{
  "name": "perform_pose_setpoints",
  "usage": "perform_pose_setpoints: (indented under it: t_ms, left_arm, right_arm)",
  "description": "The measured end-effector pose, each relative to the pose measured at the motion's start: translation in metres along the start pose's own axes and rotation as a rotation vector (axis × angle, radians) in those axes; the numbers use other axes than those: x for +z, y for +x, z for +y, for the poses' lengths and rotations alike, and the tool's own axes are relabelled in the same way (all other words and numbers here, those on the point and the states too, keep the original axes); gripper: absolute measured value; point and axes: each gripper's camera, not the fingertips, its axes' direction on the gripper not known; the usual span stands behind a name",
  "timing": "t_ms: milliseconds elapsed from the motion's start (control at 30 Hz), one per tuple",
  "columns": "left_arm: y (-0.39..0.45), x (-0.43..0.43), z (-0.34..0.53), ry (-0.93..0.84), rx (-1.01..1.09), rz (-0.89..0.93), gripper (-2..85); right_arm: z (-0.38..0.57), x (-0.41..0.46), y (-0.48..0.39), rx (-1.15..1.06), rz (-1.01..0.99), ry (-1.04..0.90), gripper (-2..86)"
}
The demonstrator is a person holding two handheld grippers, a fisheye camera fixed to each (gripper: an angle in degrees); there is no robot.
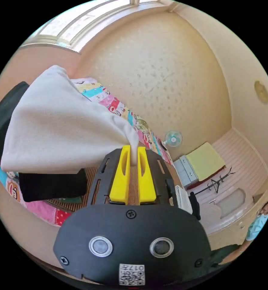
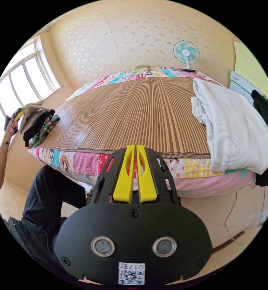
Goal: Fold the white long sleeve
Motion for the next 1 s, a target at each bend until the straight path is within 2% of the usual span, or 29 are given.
perform_pose_setpoints:
  t_ms: [100, 133, 200, 333, 400, 467, 600, 700, 833, 900, 967, 1000]
  left_arm:
    - [0.085, 0.036, 0.035, -0.104, 0.277, 0.225, 4.5]
    - [0.097, 0.045, 0.045, -0.13, 0.31, 0.261, 4.6]
    - [0.129, 0.089, 0.095, -0.301, 0.368, 0.326, 4.8]
    - [0.141, 0.15, 0.189, -0.556, 0.41, 0.208, 4.6]
    - [0.131, 0.181, 0.251, -0.766, 0.423, 0.055, 4.1]
    - [0.119, 0.186, 0.286, -0.822, 0.406, -0.045, 4.0]
    - [0.091, 0.152, 0.304, -0.67, 0.182, -0.005, 5.0]
    - [0.103, 0.13, 0.3, -0.532, 0.141, -0.057, 7.5]
    - [0.165, 0.133, 0.303, -0.466, 0.298, -0.265, 9.9]
    - [0.218, 0.145, 0.312, -0.413, 0.461, -0.412, 9.2]
    - [0.253, 0.152, 0.321, -0.354, 0.567, -0.455, 8.8]
    - [0.275, 0.156, 0.327, -0.33, 0.634, -0.416, 9.6]
  right_arm:
    - [-0.001, 0.006, -0.008, -0.028, 0.034, -0.022, 0.6]
    - [0.0, 0.007, -0.01, -0.033, 0.048, -0.025, 0.6]
    - [0.001, 0.007, -0.012, -0.029, 0.062, -0.019, 0.7]
    - [0.007, 0.001, -0.003, 0.012, 0.035, 0.024, 0.7]
    - [0.009, -0.002, 0.005, 0.038, 0.014, 0.043, 0.6]
    - [0.011, -0.004, 0.015, 0.068, -0.014, 0.054, 0.6]
    - [0.013, -0.005, 0.051, 0.177, -0.131, 0.06, 0.5]
    - [0.02, -0.003, 0.085, 0.291, -0.262, 0.082, 0.5]
    - [0.036, -0.002, 0.118, 0.4, -0.404, 0.14, 0.5]
    - [0.038, -0.005, 0.119, 0.394, -0.401, 0.151, 0.5]
    - [0.038, -0.007, 0.114, 0.366, -0.38, 0.149, 0.5]
    - [0.036, -0.007, 0.11, 0.346, -0.361, 0.14, 0.5]
